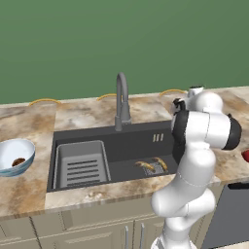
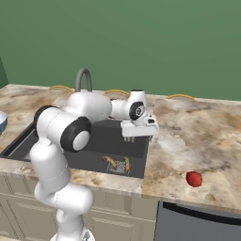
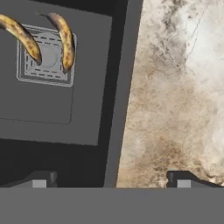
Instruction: There is a mixed pile of frozen fruits and vegetables on the counter. Locate all the frozen vegetables and place the items in a bowl on the counter. Take all the frozen fruits and defrost them in a running sink.
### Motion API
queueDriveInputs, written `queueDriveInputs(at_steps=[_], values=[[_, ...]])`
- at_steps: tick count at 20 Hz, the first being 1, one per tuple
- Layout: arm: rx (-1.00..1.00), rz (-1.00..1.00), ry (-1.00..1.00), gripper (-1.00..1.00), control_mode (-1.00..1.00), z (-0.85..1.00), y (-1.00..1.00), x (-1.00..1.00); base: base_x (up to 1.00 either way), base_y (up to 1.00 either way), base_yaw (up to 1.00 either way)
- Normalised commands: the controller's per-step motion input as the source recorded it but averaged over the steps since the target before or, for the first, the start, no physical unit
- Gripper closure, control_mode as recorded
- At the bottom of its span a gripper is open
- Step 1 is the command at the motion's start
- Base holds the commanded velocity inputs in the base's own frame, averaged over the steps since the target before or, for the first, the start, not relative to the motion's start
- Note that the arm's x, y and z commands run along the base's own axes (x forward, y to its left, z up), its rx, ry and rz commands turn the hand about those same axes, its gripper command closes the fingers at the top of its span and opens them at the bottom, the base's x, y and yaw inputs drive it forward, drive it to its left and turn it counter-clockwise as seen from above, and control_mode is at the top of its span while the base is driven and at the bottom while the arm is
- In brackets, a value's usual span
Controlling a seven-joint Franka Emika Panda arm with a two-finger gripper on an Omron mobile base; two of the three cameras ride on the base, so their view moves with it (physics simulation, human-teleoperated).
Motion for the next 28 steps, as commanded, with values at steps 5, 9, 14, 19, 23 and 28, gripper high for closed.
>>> queueDriveInputs(at_steps=[5,9,14,19,23,28], values=[[-0.12,-0.20,0.12,-1.00,-1.00,0.20,-0.65,-0.01,0.00,0.00,0.00],[-0.13,-0.19,0.17,-1.00,-1.00,0.10,-0.66,0.00,0.00,0.00,0.00],[-0.09,-0.19,0.04,-1.00,-1.00,-0.02,-0.66,-0.17,0.00,0.00,0.00],[-0.04,-0.17,0.01,-1.00,-1.00,-0.09,-0.64,-0.36,0.00,0.00,0.00],[-0.03,-0.16,0.01,-1.00,-1.00,-0.12,-0.64,-0.41,0.00,0.00,0.00],[-0.01,-0.18,0.05,-1.00,-1.00,-0.26,-0.53,-0.46,0.00,0.00,0.00]])
